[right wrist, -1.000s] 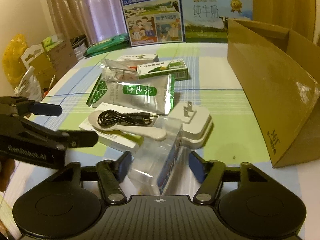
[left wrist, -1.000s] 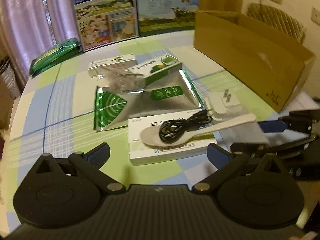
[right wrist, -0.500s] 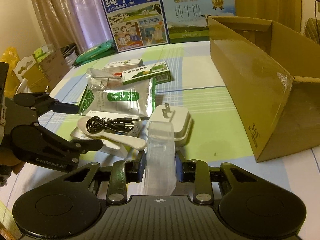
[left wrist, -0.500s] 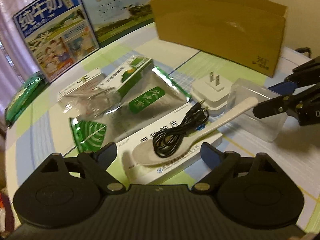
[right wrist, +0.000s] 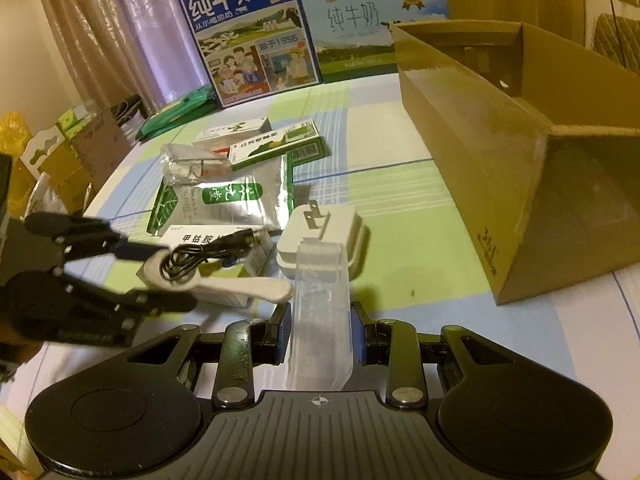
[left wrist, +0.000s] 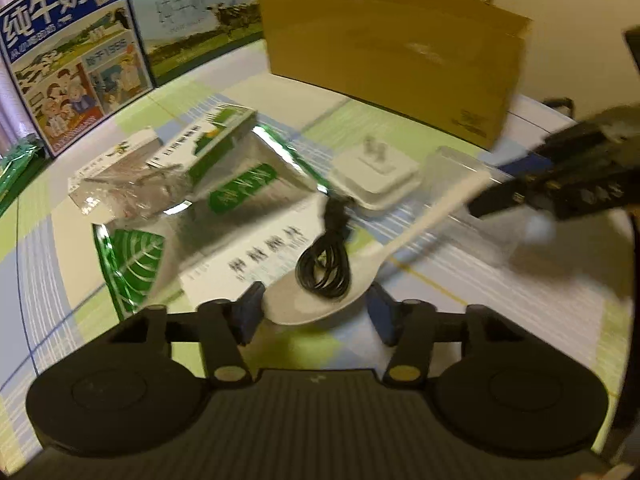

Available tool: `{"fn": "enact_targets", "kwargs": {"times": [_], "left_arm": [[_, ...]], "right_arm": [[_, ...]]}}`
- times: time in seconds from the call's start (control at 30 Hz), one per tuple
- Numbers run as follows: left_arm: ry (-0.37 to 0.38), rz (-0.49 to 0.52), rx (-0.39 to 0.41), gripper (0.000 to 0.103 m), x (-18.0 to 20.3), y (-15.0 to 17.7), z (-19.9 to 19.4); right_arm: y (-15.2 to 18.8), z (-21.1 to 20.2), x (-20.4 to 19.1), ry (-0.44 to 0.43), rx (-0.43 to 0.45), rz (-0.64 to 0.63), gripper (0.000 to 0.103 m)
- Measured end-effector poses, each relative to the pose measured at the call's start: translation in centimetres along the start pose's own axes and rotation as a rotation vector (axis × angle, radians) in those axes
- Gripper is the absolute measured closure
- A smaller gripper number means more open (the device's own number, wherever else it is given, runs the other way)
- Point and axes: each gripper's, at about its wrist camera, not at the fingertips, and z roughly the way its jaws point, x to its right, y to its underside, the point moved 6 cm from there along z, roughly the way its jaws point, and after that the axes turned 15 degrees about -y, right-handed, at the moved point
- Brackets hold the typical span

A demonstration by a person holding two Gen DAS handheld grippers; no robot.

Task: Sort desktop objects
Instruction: 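Grasp the clear plastic box with the right tool while the left tool grasps the white spoon, then lift the white spoon with the left tool while the right tool lifts the plastic box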

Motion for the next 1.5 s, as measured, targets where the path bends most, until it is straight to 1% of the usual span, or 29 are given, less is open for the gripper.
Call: {"fn": "enact_targets", "kwargs": {"times": [0.03,0.17,0.27,0.3,0.33,0.37,0.43,0.5,0.53,0.57,0.6,0.63,0.67,0.73,0.83,0.97,1.03,1.1,1.2,1.3,1.37,1.4,1.5], "left_arm": [[0.006,0.011,-0.004,0.064,0.6,0.2,-0.6],[0.039,0.044,-0.007,0.063,3.2,1.1,-3.2],[0.028,0.066,-0.007,0.063,4.8,2.0,-4.3],[0.011,0.076,0.002,0.060,5.2,2.2,-4.5],[-0.003,0.081,0.011,0.052,5.4,2.2,-4.6],[-0.012,0.080,0.022,0.047,5.4,2.1,-4.6],[-0.023,0.070,0.033,0.046,5.2,1.7,-4.1],[-0.054,0.071,0.033,0.044,4.7,1.4,-3.3],[-0.059,0.072,0.032,0.042,4.5,1.2,-3.0],[-0.065,0.071,0.029,0.038,4.4,1.2,-2.6],[-0.073,0.072,0.026,0.037,4.2,1.1,-2.3],[-0.074,0.078,0.024,0.036,4.1,1.0,-1.9],[-0.070,0.085,0.023,0.035,4.2,1.0,-1.7],[-0.062,0.096,0.019,0.034,4.3,0.9,-1.2],[-0.054,0.120,0.029,0.031,4.7,0.6,-0.4],[-0.046,0.133,0.025,0.030,4.8,0.5,0.2],[-0.033,0.147,0.008,0.030,5.1,0.5,0.3],[-0.004,0.153,-0.004,0.030,5.4,0.8,0.0],[0.049,0.153,-0.031,0.032,6.0,1.4,-0.7],[0.132,0.167,-0.068,0.033,6.9,2.2,-2.1],[0.174,0.179,-0.064,0.034,7.7,2.5,-3.2],[0.175,0.187,-0.050,0.034,8.1,2.4,-3.6],[0.134,0.184,-0.020,0.035,8.3,1.9,-3.6]], "right_arm": [[0.1,-0.2,0.1,0.002,0.000,-0.002,0.075],[0.7,-1.6,0.9,0.016,0.008,0.022,0.075],[1.1,-2.7,1.7,0.014,0.019,0.077,0.075],[1.3,-3.1,1.9,0.015,0.025,0.090,0.075],[1.5,-3.5,2.1,0.017,0.033,0.103,0.075],[1.7,-3.9,2.4,0.020,0.042,0.120,0.075],[1.9,-4.3,2.8,0.034,0.056,0.141,0.075],[1.9,-4.7,3.3,0.060,0.070,0.145,0.073],[1.9,-4.7,3.4,0.071,0.068,0.139,0.069],[2.0,-4.7,3.6,0.089,0.065,0.130,0.058],[2.1,-4.7,3.7,0.106,0.063,0.121,0.051],[2.2,-4.6,3.8,0.113,0.064,0.118,0.041],[2.3,-4.6,3.8,0.117,0.066,0.117,0.036],[2.3,-4.4,3.8,0.120,0.062,0.106,0.033],[2.2,-4.2,3.5,0.136,0.064,0.068,0.032],[1.7,-4.5,2.1,0.187,0.095,-0.079,0.031],[1.6,-4.5,1.0,0.168,0.101,-0.144,0.031],[1.9,-4.1,0.2,0.131,0.085,-0.180,0.031],[2.5,-3.4,0.0,0.101,0.043,-0.162,0.031],[2.5,-3.5,0.6,0.138,0.037,-0.150,0.031],[2.4,-3.7,1.0,0.158,0.042,-0.138,0.031],[2.4,-3.7,1.1,0.165,0.041,-0.132,0.031],[2.6,-3.8,1.4,0.169,0.031,-0.122,0.031]]}}
